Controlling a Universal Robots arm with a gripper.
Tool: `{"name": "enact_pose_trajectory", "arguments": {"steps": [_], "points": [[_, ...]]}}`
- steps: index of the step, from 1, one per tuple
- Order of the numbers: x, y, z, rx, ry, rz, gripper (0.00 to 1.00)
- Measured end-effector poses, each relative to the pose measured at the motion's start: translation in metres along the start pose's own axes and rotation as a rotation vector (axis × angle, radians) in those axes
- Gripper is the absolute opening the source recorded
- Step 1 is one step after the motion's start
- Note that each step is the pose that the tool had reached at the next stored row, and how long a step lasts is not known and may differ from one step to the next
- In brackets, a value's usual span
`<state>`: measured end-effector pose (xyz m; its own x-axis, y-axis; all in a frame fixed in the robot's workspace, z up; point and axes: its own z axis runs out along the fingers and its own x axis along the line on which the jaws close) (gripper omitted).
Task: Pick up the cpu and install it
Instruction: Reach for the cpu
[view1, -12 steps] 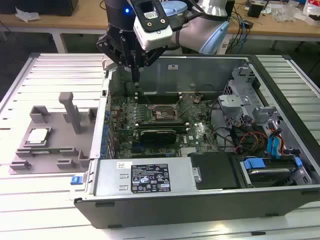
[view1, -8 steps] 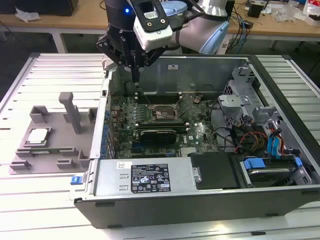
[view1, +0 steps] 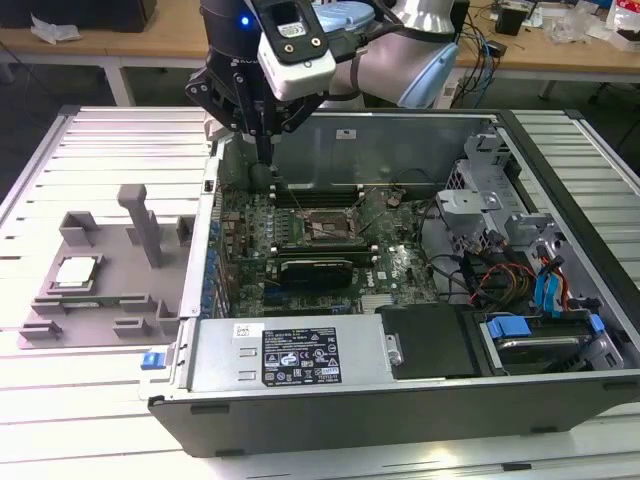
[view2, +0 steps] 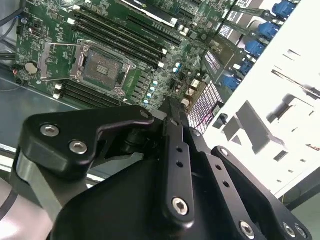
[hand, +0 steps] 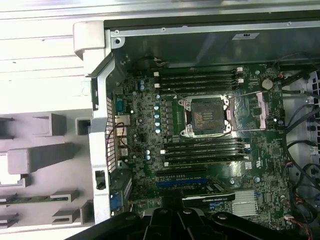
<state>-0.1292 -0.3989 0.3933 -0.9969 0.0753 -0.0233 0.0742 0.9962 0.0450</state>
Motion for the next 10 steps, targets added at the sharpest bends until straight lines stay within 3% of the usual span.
{"name": "enact_pose_trajectory", "arguments": {"steps": [2,10], "points": [[0.0062,-0.0005,-0.0001,-0.0001,-0.0002,0.0,0.11],[0.0188,-0.0014,-0.0005,-0.0002,-0.0015,0.0,0.11]]}}
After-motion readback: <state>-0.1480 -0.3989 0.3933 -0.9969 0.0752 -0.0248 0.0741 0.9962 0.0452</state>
